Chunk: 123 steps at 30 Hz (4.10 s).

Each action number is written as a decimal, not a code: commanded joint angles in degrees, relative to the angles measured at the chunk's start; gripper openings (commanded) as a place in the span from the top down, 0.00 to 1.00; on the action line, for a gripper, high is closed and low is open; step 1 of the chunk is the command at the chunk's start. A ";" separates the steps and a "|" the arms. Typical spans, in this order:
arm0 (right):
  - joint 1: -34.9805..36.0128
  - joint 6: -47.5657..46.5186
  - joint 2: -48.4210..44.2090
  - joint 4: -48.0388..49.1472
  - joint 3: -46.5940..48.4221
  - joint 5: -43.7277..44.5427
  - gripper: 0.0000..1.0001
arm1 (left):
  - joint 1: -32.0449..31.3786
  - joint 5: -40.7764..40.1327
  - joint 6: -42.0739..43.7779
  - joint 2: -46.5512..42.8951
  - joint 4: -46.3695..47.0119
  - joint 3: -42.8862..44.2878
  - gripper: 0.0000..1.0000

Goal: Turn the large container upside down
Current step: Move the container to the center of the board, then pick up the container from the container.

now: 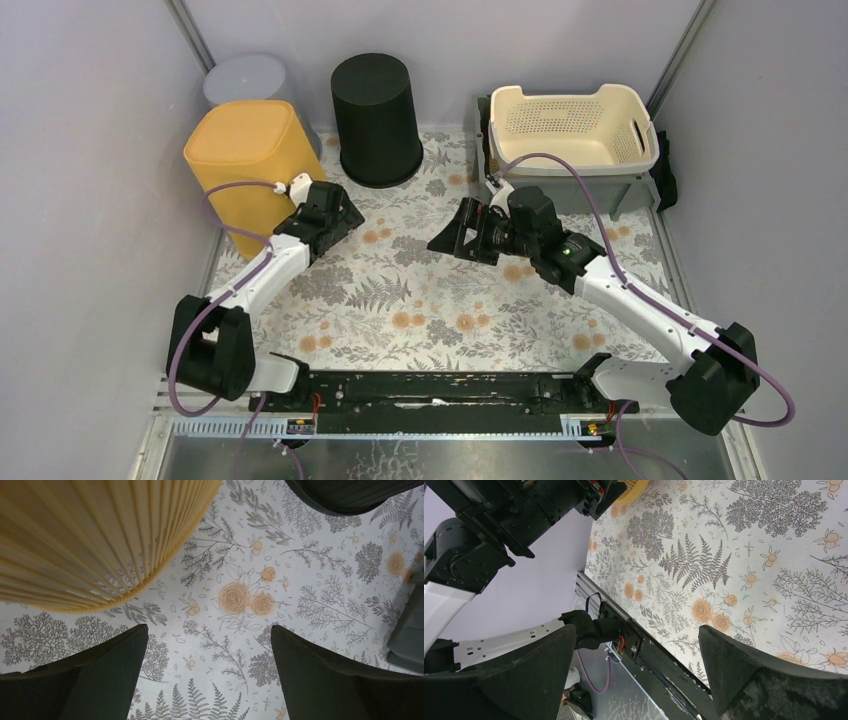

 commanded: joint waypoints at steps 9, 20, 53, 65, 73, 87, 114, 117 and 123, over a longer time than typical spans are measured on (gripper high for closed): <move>0.13 0.27 -1.23 1.43 -0.71 -1.69 0.00 | -2.86 0.99 -8.57 -6.18 8.84 -12.99 0.00; 0.13 -0.10 -2.62 -0.53 -0.96 -1.69 0.01 | -9.66 -0.22 -8.14 2.94 13.17 -6.87 0.00; 0.13 0.12 -5.15 -2.27 -2.04 -1.59 0.00 | -6.61 7.91 -3.40 9.26 13.33 -0.10 0.01; 0.13 -1.31 -7.23 -5.14 -0.81 -0.37 0.00 | -12.88 14.73 4.30 -9.91 1.53 4.13 0.00; 0.12 -2.78 -10.19 -6.73 -2.55 0.59 0.00 | -16.86 23.71 1.91 -35.71 -12.06 -2.33 0.00; 0.11 -2.37 -9.88 -5.05 -4.49 0.03 0.01 | -16.86 28.10 -4.72 -51.39 -19.23 -5.58 0.00; 0.08 -1.02 -11.00 -3.65 -6.94 -0.34 0.00 | -16.86 28.32 -4.76 -50.47 -18.13 -6.35 0.00; 0.13 -0.88 -11.11 -3.55 -7.10 -0.47 0.01 | -16.90 28.24 -4.85 -50.62 -18.14 -6.59 0.00; 0.13 -0.65 -11.12 -3.44 -7.24 -0.56 0.01 | -16.86 28.15 -4.94 -50.80 -18.14 -6.71 0.00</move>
